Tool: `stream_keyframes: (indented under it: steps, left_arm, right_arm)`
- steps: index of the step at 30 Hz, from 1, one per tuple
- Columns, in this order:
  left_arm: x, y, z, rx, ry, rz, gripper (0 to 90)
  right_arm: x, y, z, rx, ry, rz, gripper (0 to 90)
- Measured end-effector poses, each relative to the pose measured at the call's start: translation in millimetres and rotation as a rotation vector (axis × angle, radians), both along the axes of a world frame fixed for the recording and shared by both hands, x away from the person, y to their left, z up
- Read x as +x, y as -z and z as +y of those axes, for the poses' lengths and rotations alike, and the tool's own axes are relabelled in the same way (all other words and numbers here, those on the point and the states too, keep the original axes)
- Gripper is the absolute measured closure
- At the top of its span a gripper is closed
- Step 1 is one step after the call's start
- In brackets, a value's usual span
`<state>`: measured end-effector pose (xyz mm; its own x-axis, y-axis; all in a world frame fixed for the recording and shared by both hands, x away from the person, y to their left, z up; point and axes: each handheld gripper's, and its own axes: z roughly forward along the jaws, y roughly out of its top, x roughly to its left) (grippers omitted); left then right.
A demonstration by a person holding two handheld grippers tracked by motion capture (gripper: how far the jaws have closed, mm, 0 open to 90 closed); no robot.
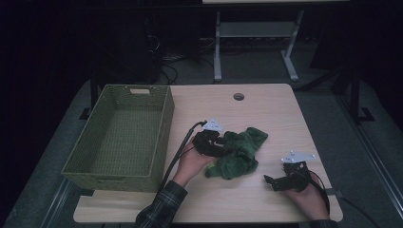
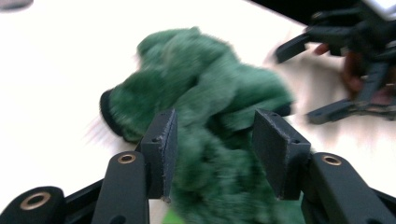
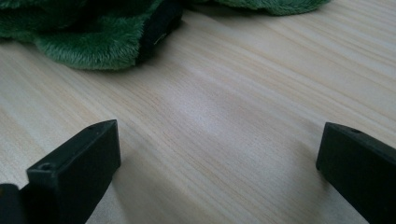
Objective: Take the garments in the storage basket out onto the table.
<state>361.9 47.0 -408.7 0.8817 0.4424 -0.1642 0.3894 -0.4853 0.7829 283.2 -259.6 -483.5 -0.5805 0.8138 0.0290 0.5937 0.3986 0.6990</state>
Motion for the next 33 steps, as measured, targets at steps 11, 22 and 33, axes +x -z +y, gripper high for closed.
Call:
stream_keyframes:
  steps: [11, 22, 33]
  left_arm:
    - [-40.9, -11.0, -17.6, -0.016, 0.079, -0.021, 58.0]
    - [-49.9, 22.8, -41.0, 0.094, 0.106, -0.017, 55.1]
    - [-38.7, 47.2, -37.3, 0.152, 0.080, 0.009, 55.2]
  right_arm:
    - [-3.4, -6.1, 2.3, 0.005, 0.010, 0.017, 14.3]
    - [-2.9, -10.7, 9.8, 0.040, -0.037, 0.006, 20.8]
    - [1.2, -14.5, 28.4, 0.099, -0.123, 0.007, 31.1]
